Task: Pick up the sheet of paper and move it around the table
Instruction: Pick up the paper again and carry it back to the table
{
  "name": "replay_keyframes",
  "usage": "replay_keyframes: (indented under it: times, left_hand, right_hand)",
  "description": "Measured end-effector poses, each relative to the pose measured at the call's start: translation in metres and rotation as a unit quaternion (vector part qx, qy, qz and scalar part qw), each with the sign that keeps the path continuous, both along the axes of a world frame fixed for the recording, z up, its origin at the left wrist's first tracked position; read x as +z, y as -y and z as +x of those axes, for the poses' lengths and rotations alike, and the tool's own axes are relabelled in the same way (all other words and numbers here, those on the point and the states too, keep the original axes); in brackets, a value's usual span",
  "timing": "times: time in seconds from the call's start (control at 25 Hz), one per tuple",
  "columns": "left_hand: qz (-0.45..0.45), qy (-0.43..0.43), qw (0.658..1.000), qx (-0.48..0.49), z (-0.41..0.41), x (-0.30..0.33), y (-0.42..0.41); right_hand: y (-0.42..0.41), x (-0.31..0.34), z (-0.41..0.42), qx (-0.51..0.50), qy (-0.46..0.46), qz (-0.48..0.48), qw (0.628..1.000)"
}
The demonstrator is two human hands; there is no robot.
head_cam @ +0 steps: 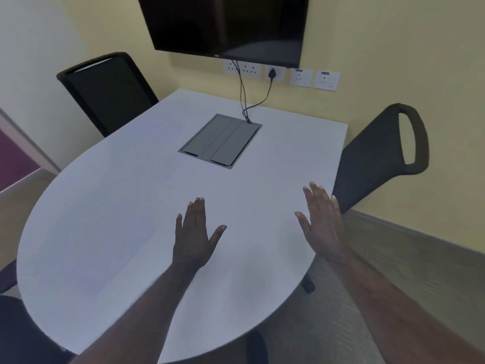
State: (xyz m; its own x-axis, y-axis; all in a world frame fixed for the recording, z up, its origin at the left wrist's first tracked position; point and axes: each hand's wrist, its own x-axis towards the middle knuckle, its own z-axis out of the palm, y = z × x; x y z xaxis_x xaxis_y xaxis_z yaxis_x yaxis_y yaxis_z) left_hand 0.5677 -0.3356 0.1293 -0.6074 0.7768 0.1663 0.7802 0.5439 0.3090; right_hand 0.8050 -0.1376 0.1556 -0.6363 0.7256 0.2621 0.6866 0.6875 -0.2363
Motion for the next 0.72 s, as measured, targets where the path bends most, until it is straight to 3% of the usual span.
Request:
replay_keyframes:
  times: [0.72]
  left_hand:
    - [0.006, 0.066, 0.975, 0.210, -0.090, -0.022, -0.073]
  right_hand:
    - [-0.122, -0.037, -0.205, 0.216, 0.035, -0.024, 0.976]
